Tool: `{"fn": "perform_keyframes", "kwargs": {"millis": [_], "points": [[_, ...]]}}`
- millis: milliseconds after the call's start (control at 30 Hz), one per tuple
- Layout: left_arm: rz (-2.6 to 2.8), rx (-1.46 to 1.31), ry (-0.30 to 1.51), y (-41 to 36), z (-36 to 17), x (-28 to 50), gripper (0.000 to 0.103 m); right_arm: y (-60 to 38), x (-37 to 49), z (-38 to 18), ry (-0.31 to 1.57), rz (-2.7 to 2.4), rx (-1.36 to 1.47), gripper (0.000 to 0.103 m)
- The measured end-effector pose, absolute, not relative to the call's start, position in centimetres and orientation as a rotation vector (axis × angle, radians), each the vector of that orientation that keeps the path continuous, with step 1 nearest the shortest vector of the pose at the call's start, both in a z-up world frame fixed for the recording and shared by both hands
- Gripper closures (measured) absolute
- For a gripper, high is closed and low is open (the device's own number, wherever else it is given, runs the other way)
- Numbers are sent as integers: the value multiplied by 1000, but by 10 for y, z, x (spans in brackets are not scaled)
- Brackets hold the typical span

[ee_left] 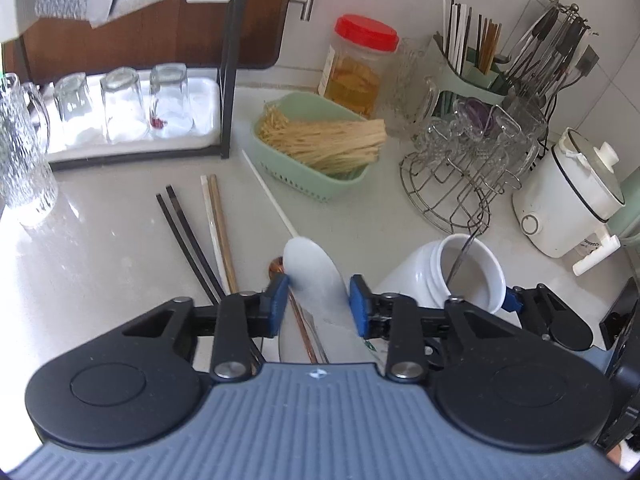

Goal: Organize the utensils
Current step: 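Close the left gripper on the white ceramic spoon handle, then lift the ceramic spoon with the left gripper and lower it into the mug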

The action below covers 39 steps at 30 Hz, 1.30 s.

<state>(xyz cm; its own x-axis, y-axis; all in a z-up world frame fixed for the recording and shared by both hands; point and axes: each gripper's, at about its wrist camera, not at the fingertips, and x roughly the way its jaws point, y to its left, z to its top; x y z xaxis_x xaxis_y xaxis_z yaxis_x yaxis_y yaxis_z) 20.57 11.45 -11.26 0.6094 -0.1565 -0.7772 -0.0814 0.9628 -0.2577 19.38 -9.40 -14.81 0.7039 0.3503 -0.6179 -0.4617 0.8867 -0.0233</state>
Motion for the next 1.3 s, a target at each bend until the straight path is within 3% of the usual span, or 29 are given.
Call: {"fn": "perform_keyframes", "kwargs": {"millis": [67, 100, 567, 1300], "points": [[-45, -276, 930, 113, -115, 206, 85, -94, 194, -148, 647, 455, -182, 13], [-49, -274, 935, 112, -116, 207, 87, -95, 194, -148, 646, 455, -181, 13], [-44, -237, 909, 112, -112, 207, 98, -95, 192, -149, 641, 454, -177, 13], [-200, -229, 587, 71, -7, 237, 99, -96, 191, -150, 633, 471, -181, 13]]}}
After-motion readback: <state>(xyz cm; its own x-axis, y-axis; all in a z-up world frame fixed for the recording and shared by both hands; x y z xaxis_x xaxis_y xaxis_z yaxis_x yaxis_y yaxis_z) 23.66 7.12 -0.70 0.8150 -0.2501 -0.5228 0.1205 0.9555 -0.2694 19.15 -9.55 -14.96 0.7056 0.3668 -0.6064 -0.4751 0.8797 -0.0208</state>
